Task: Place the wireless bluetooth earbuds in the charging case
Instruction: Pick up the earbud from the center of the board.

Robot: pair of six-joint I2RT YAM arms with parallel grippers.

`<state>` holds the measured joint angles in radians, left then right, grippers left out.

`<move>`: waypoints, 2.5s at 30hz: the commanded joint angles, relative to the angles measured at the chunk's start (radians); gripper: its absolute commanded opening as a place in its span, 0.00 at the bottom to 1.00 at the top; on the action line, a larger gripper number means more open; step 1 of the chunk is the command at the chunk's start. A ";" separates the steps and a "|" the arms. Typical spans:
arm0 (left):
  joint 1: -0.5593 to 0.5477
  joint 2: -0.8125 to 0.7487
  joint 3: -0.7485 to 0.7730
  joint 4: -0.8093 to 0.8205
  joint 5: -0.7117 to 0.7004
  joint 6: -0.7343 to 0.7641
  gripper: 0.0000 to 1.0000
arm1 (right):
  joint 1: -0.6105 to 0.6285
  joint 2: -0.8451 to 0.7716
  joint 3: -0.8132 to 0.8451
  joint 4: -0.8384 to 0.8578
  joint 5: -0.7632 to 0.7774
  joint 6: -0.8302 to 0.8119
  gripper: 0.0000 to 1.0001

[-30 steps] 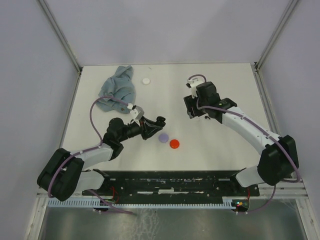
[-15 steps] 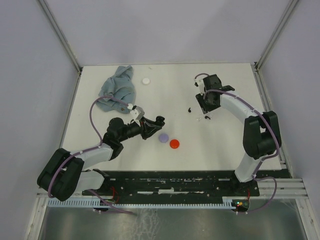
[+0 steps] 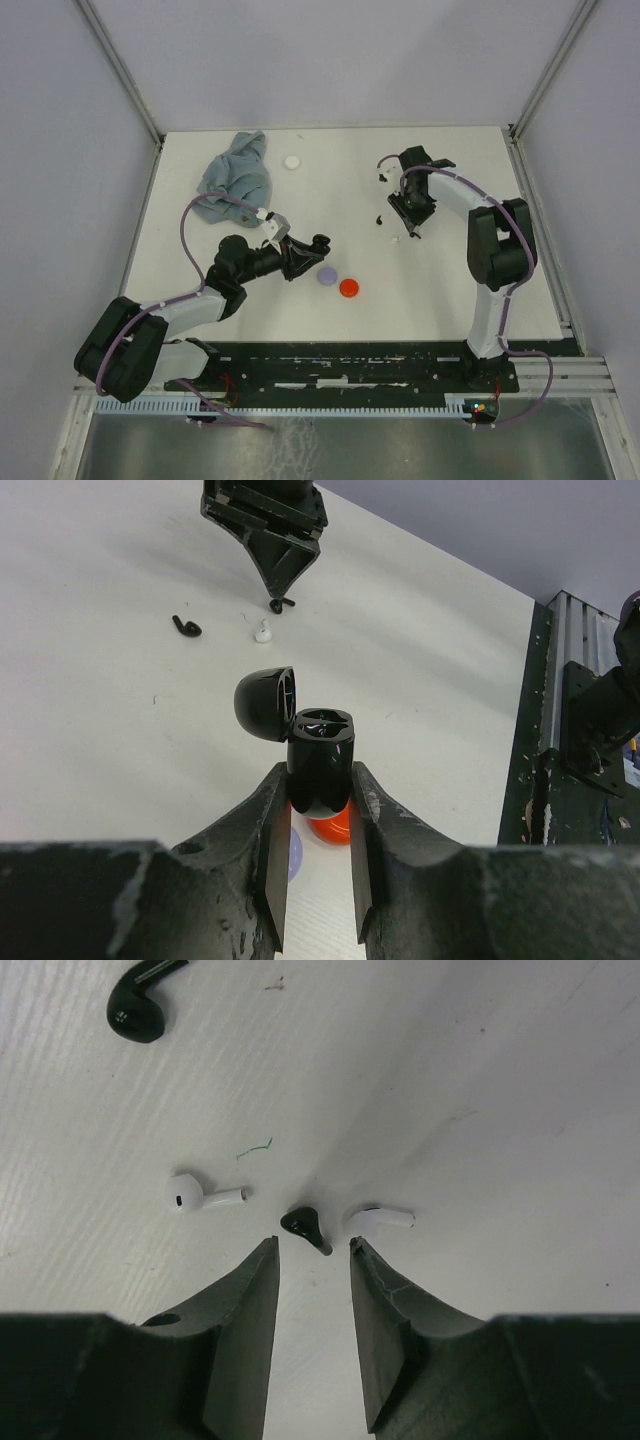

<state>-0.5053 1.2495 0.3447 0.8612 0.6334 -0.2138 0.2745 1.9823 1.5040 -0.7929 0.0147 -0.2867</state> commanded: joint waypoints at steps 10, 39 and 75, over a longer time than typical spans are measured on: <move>-0.007 -0.005 0.034 0.028 0.026 0.045 0.03 | -0.006 0.093 0.089 -0.084 -0.047 -0.042 0.37; -0.009 -0.063 -0.080 0.244 0.002 0.075 0.03 | 0.038 -0.181 -0.081 0.018 -0.015 0.237 0.17; -0.012 -0.166 -0.242 0.539 -0.001 0.133 0.03 | 0.647 -0.835 -0.472 0.753 0.049 0.879 0.18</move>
<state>-0.5129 1.1034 0.1089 1.3148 0.6319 -0.1131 0.8738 1.1564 1.0485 -0.2169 0.0383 0.5488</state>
